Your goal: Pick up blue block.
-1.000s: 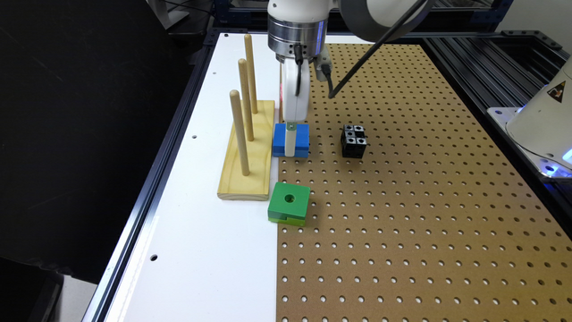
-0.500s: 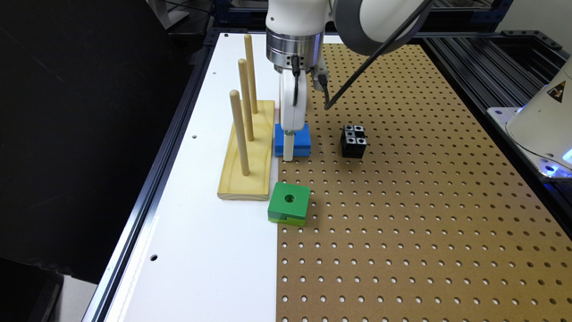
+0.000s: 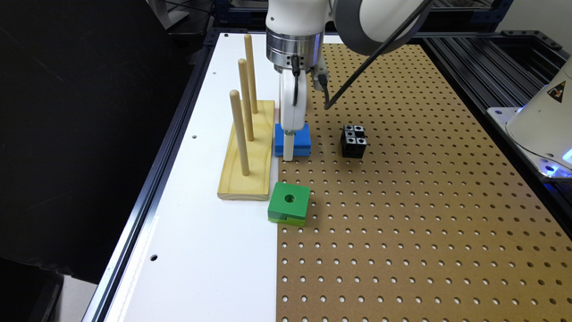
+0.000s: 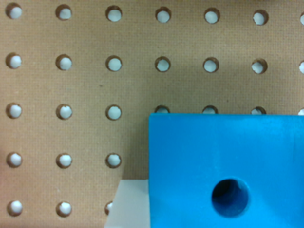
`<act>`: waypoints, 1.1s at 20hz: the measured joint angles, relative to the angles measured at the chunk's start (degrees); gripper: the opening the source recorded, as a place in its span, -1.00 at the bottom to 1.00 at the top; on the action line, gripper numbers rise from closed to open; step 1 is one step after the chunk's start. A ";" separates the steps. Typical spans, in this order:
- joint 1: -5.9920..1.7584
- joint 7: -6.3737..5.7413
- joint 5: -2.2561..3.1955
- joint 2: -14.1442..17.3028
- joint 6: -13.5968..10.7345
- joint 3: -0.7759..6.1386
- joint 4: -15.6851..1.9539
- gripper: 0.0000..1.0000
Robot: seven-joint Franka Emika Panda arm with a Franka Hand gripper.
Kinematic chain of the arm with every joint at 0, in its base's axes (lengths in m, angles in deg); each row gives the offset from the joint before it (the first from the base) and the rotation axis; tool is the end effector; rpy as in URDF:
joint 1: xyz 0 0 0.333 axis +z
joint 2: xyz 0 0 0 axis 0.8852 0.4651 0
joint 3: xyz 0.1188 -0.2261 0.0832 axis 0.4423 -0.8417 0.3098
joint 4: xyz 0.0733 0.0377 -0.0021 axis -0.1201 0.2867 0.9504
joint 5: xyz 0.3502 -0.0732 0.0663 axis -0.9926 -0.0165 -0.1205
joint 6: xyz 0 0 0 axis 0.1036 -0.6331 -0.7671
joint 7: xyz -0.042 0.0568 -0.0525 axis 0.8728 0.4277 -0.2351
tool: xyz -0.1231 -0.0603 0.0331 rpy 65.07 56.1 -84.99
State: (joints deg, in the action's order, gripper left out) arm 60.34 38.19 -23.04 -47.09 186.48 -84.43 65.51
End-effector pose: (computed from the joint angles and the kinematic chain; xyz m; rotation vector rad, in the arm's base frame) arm 0.5141 0.0213 0.1261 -2.8765 1.1612 -0.0140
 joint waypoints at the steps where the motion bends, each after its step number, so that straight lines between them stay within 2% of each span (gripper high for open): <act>1: -0.05 0.00 0.00 -0.21 -0.16 0.00 0.00 -1.00; 8: -0.10 0.00 0.00 -1.18 -0.71 0.00 0.01 -1.00; 14: -0.10 -0.02 -0.01 -6.59 -6.32 0.00 0.17 -1.00; 19: -0.10 -0.02 -0.01 -7.79 -7.30 0.00 0.21 -1.00; 22: -0.10 -0.03 -0.01 -10.31 -9.75 0.01 0.22 -1.00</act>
State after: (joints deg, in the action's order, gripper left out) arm 60.23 38.16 -23.06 -57.40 176.73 -84.42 65.73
